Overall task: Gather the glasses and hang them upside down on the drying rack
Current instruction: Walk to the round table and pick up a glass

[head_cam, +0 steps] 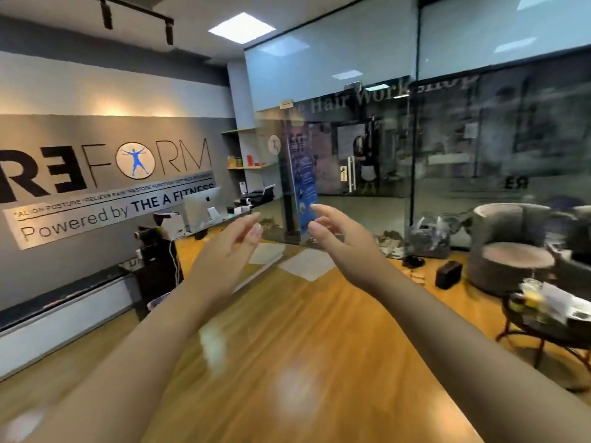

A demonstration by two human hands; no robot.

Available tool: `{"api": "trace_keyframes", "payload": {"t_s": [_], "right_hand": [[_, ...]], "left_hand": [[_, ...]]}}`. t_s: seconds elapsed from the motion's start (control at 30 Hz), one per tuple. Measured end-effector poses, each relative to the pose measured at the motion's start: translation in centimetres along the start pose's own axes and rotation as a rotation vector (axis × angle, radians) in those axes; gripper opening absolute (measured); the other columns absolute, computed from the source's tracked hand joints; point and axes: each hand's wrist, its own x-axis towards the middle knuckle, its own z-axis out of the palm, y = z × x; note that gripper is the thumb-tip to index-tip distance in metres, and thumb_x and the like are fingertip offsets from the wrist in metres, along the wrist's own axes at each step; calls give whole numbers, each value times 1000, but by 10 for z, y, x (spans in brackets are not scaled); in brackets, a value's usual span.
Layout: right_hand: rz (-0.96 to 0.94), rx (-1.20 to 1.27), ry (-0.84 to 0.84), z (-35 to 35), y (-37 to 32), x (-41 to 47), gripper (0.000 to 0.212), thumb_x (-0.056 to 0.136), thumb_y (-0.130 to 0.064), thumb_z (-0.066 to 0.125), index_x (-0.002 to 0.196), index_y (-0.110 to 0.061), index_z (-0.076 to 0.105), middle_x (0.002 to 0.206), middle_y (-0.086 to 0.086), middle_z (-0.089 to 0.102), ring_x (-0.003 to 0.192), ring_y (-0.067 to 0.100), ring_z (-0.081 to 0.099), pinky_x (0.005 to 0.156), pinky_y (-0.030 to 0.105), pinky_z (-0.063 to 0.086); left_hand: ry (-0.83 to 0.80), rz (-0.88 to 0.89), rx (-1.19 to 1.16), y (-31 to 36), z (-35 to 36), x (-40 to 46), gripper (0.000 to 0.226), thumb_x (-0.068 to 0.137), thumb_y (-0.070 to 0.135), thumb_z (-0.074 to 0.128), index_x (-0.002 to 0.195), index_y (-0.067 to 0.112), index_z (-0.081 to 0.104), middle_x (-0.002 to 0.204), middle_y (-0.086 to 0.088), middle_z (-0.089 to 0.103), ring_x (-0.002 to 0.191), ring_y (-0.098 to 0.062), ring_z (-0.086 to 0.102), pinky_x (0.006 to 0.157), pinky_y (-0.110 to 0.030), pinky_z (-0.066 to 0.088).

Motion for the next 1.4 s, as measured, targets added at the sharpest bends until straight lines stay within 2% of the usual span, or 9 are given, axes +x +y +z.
{"api": "trace_keyframes", "payload": {"t_s": [0.07, 0.23, 0.4, 0.53, 0.7, 0.93, 1.17, 1.27, 1.4], "right_hand": [[43, -48, 59, -14, 27, 14, 53, 103, -55, 51, 153, -37, 48, 133, -11, 63, 123, 7, 58, 94, 27, 48], [126, -130, 154, -52, 104, 59, 53, 102, -56, 52, 152, -39, 48, 134, -10, 62, 121, 5, 58, 101, 33, 50], [173, -222, 262, -116, 167, 125, 51, 104, -53, 50, 152, -38, 46, 135, -10, 61, 123, 7, 58, 102, 32, 51], [192, -300, 324, -165, 201, 169, 52, 104, -51, 51, 154, -35, 46, 136, -8, 62, 124, 8, 57, 104, 37, 51], [221, -390, 408, -222, 245, 227, 50, 105, -50, 51, 153, -36, 46, 130, -13, 63, 120, 5, 58, 91, 20, 48], [300, -464, 557, -285, 320, 301, 50, 106, -44, 51, 154, -30, 46, 128, -9, 62, 118, 7, 56, 91, 19, 45], [389, -581, 734, -362, 387, 361, 51, 106, -47, 50, 154, -31, 46, 127, -13, 60, 106, -4, 56, 84, 10, 41], [426, -615, 798, -396, 423, 373, 51, 105, -50, 50, 153, -34, 48, 134, -9, 61, 120, 8, 56, 97, 25, 45], [459, -626, 857, -447, 477, 379, 50, 106, -49, 50, 153, -33, 48, 139, -8, 59, 124, 12, 54, 86, 16, 40]], "left_hand": [[-46, 38, -24, -14, 28, 29, 51, 104, 56, 36, 150, 36, 48, 139, 23, 53, 123, 3, 49, 102, -24, 42], [-116, 99, -76, -41, 108, 115, 48, 106, 51, 37, 151, 36, 47, 139, 21, 52, 120, 4, 48, 81, -5, 33], [-192, 157, -168, -46, 193, 220, 49, 106, 52, 38, 152, 37, 46, 147, 15, 54, 129, -4, 49, 93, -19, 37], [-229, 228, -211, -35, 251, 296, 48, 107, 51, 37, 153, 36, 44, 146, 15, 54, 126, 0, 47, 88, -10, 33], [-279, 305, -320, -17, 327, 388, 48, 108, 49, 38, 153, 35, 45, 144, 16, 53, 123, 2, 45, 84, -4, 29], [-418, 414, -473, -3, 446, 510, 48, 107, 50, 39, 153, 36, 44, 137, 20, 52, 124, -1, 48, 91, -16, 35], [-553, 518, -595, 33, 566, 633, 48, 108, 49, 39, 153, 35, 44, 135, 20, 52, 119, 0, 49, 76, -5, 39], [-618, 550, -633, 53, 624, 660, 48, 108, 49, 40, 153, 34, 46, 141, 15, 56, 121, -3, 52, 91, -17, 41], [-685, 586, -661, 83, 702, 676, 47, 108, 46, 41, 153, 30, 46, 134, 13, 56, 120, -6, 52, 97, -27, 42]]}}
